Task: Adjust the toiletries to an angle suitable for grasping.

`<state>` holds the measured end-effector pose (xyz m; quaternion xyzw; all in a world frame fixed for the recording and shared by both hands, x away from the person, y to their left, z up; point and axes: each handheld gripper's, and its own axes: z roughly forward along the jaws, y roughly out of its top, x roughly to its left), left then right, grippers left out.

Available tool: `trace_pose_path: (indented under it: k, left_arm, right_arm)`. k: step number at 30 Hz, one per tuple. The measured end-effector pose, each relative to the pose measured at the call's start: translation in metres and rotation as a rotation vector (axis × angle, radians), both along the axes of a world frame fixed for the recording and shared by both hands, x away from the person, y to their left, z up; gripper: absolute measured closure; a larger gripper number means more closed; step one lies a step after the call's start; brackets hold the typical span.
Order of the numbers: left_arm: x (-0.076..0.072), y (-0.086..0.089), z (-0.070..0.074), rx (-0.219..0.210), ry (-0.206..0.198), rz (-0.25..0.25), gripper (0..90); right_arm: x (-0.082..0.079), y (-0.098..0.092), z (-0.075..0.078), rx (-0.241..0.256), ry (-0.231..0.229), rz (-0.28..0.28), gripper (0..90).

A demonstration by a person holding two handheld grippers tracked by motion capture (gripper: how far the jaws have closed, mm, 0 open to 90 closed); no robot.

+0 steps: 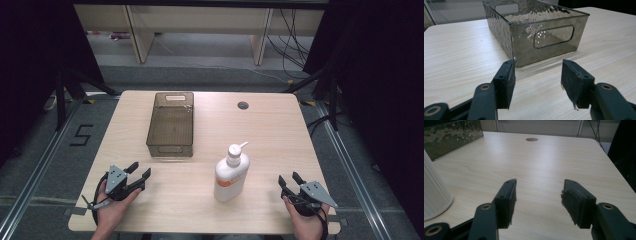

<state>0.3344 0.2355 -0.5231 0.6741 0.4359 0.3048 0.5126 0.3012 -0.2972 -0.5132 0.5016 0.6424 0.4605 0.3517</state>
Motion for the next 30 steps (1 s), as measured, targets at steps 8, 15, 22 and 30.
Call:
trace_pose_path:
  k: [8,15,22,30]
  left_arm:
    - [-0.004,-0.001,0.015,-0.049,-0.053,-0.037,57.4]
    - [-0.009,-0.013,0.027,-0.098,-0.058,-0.108,62.1]
    - [-0.017,-0.038,0.042,-0.104,-0.069,-0.227,68.9]
    - [-0.024,-0.079,0.05,-0.032,-0.083,-0.403,84.4]
  right_arm:
    - [-0.001,-0.003,0.001,0.021,0.031,-0.003,49.9]
    - [0.0,-0.004,0.0,0.03,0.021,0.007,50.6]
    - [0.001,-0.004,0.0,0.022,0.01,-0.006,51.4]
    - [0.002,-0.002,0.0,0.046,0.027,0.0,51.5]
